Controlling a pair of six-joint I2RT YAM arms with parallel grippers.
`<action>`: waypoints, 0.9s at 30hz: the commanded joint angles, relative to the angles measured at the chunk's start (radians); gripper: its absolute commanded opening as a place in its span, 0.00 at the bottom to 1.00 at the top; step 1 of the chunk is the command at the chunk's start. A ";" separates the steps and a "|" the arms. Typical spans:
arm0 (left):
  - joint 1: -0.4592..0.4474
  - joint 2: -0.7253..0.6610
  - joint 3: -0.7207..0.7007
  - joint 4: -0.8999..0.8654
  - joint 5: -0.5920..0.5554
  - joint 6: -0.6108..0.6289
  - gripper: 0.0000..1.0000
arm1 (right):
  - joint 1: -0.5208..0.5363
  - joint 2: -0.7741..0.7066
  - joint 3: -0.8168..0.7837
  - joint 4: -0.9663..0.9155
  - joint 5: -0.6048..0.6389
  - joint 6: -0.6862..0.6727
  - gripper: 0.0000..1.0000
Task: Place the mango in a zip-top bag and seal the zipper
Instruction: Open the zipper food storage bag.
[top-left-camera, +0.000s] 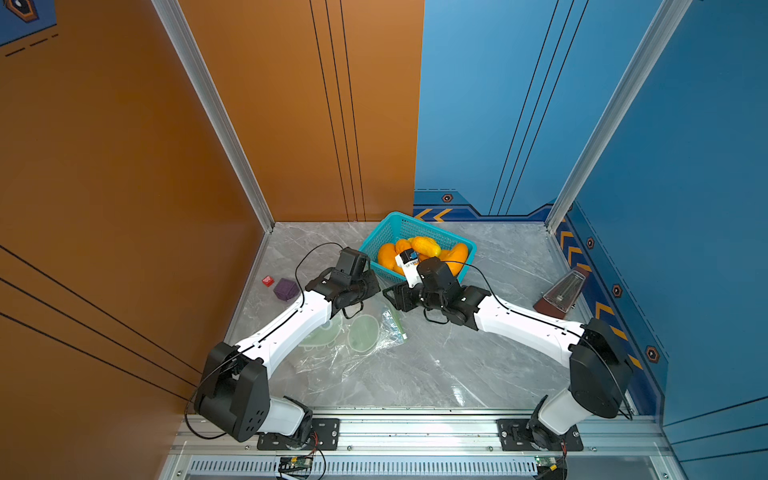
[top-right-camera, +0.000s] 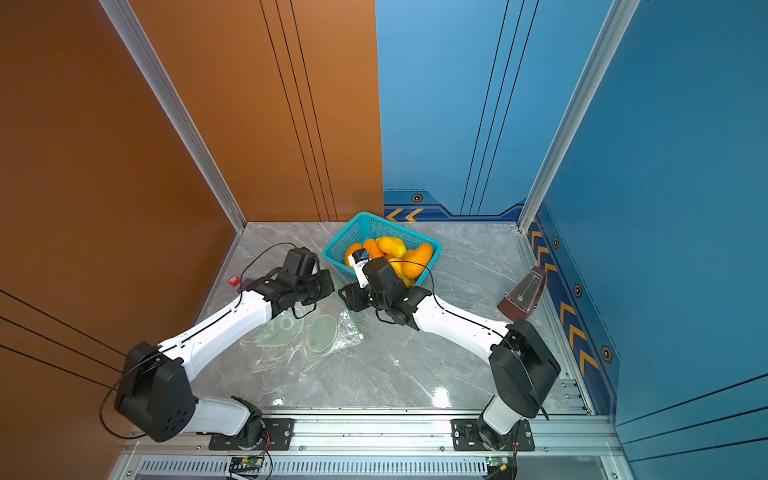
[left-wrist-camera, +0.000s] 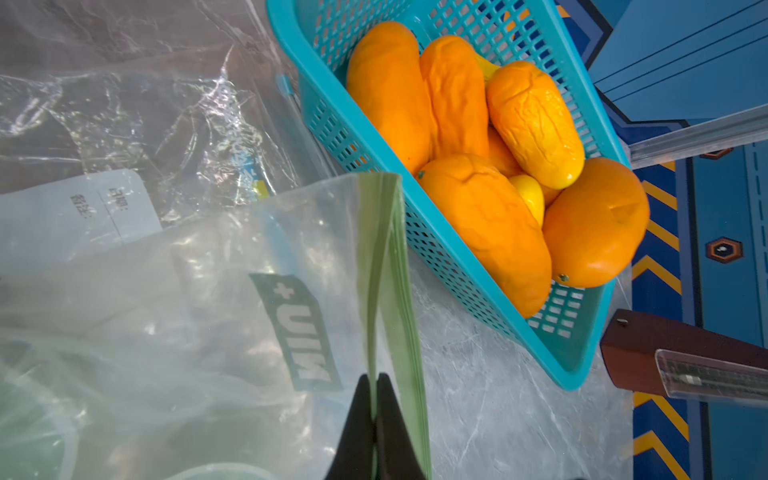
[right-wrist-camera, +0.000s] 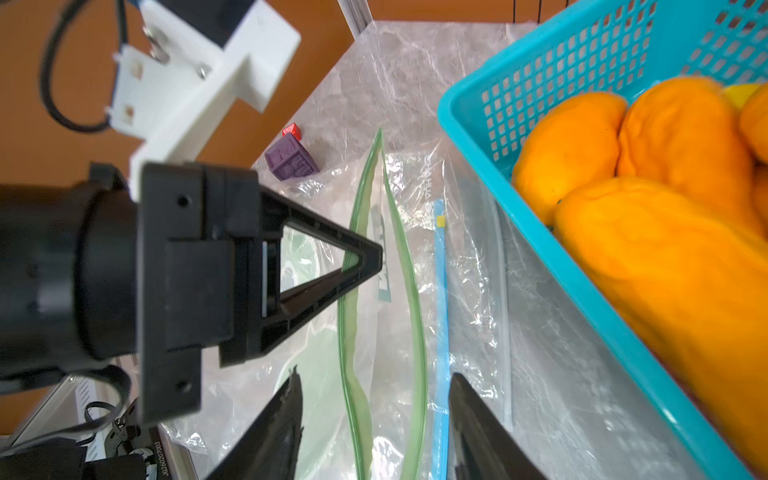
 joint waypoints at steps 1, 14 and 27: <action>0.004 -0.050 -0.032 -0.028 0.097 0.063 0.00 | -0.017 -0.013 0.052 -0.168 0.084 0.035 0.60; -0.009 -0.078 0.031 -0.028 0.153 0.078 0.00 | 0.035 0.094 0.143 -0.260 0.049 0.072 0.69; -0.001 -0.153 0.061 -0.031 0.190 0.049 0.00 | 0.029 0.223 0.217 -0.249 0.053 0.097 0.62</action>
